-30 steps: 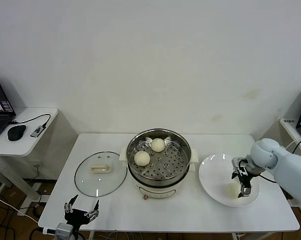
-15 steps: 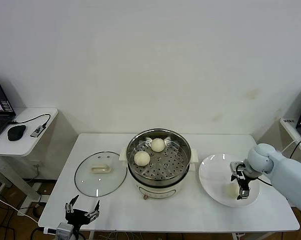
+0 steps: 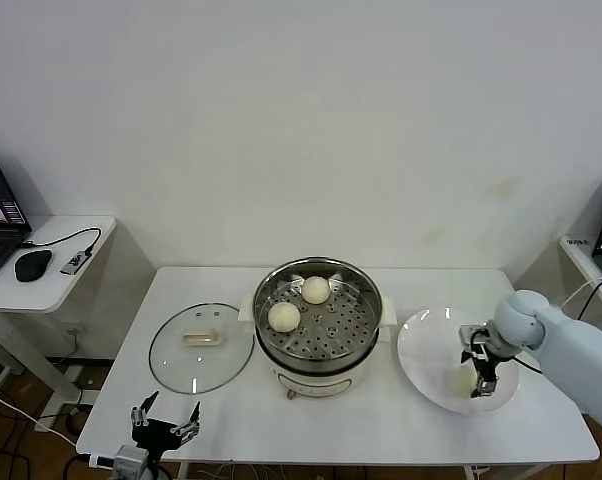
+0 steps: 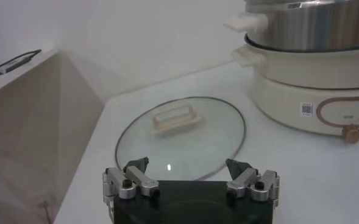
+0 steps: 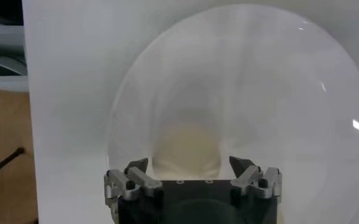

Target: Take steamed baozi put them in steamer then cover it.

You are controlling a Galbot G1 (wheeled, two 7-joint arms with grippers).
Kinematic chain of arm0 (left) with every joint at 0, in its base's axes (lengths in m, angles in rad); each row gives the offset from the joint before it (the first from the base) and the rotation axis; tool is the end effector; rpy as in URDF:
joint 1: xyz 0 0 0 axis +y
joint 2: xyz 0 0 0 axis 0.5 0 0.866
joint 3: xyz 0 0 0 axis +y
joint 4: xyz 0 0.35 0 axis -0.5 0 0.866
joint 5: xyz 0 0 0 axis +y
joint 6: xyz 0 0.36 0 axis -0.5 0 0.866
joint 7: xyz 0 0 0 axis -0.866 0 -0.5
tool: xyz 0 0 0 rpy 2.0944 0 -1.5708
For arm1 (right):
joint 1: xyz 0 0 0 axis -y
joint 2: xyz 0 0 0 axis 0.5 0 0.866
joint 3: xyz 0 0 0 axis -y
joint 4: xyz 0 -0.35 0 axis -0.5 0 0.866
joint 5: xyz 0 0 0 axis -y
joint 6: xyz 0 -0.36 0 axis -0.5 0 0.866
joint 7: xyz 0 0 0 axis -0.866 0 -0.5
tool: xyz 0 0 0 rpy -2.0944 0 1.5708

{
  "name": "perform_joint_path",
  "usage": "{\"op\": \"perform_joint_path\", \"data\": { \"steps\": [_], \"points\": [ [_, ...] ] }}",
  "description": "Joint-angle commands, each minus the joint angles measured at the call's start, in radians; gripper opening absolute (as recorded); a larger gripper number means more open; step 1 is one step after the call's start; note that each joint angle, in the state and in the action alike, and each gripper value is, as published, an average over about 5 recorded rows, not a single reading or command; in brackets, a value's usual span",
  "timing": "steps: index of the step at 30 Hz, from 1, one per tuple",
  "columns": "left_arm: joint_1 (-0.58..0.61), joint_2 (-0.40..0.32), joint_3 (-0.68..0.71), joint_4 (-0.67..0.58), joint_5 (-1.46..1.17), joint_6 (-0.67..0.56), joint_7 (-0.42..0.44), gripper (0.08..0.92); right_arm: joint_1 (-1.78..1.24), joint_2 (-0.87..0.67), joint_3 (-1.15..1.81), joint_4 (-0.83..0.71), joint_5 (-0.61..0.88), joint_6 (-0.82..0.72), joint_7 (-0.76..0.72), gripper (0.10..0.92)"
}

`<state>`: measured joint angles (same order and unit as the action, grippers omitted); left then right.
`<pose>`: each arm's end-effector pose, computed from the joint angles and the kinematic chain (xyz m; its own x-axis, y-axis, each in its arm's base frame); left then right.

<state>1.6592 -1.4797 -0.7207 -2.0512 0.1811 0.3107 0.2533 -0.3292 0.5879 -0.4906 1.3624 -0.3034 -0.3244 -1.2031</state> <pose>0.1545 0.0790 -0.3249 -0.8849 0.0106 0.4656 0.1428 0.9577 0.2497 0.4587 -0.1874 -0.2423 -0.0827 0.0046 0.9966 -0.9960 0.0322 -0.0828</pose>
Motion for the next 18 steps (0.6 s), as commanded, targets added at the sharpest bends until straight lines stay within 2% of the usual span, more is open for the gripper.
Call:
{"op": "perform_joint_path", "data": {
  "steps": [1,10,18],
  "points": [
    [-0.001,0.000,0.001,0.002,0.001,0.001,0.000,0.823,0.000,-0.003,0.003,-0.003,0.006,0.000,0.003,0.639],
    [-0.009,-0.001,0.003,0.009,0.000,0.001,0.001,0.823,0.081,-0.031,-0.020,0.011,0.057,-0.008,-0.040,0.590],
    [-0.025,0.001,0.002,0.007,0.001,0.005,-0.002,0.823,0.390,-0.055,-0.206,0.052,0.183,-0.010,-0.103,0.585]
  ]
}}
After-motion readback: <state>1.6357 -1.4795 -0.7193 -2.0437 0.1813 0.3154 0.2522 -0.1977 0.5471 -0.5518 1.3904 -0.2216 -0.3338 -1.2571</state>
